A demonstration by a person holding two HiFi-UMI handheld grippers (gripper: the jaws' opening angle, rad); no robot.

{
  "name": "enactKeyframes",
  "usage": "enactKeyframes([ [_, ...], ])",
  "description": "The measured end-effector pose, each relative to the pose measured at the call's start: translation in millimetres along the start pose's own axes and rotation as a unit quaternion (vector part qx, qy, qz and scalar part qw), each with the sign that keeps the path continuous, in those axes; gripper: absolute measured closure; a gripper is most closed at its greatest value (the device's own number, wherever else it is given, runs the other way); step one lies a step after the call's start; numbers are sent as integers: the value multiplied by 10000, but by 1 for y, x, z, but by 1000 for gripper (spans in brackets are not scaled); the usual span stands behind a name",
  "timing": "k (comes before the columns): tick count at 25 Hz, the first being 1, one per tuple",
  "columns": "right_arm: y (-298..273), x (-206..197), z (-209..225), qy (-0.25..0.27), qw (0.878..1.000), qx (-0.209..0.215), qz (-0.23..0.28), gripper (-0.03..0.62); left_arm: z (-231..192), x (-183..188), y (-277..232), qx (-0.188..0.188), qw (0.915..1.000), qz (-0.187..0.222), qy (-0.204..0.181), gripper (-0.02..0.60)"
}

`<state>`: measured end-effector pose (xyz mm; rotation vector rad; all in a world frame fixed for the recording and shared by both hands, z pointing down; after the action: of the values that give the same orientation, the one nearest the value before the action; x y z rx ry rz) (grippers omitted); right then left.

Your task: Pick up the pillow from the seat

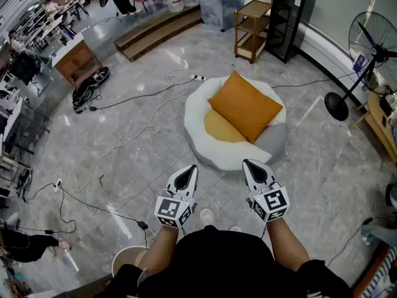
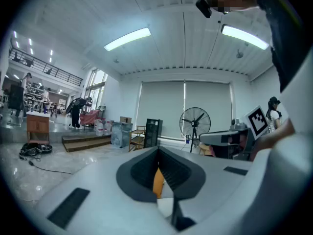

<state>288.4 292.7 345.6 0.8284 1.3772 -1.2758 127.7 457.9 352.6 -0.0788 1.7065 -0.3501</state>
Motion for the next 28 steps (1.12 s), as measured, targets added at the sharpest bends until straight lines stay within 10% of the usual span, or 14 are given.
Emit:
enactKeyframes([
  [28, -11, 26, -12, 5, 9978, -148, 645, 588, -25, 6, -3, -36, 9999, 109, -29, 569],
])
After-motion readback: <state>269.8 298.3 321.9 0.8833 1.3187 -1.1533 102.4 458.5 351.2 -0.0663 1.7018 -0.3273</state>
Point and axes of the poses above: the fingertips, and each gripper's own axes: y backward along the fingers, z to its right, x out of its top, the point moved 6 cm from there along y, backward along the fingers, and after that the axes turned 7 degrees about -z, right-handed, at the moved point
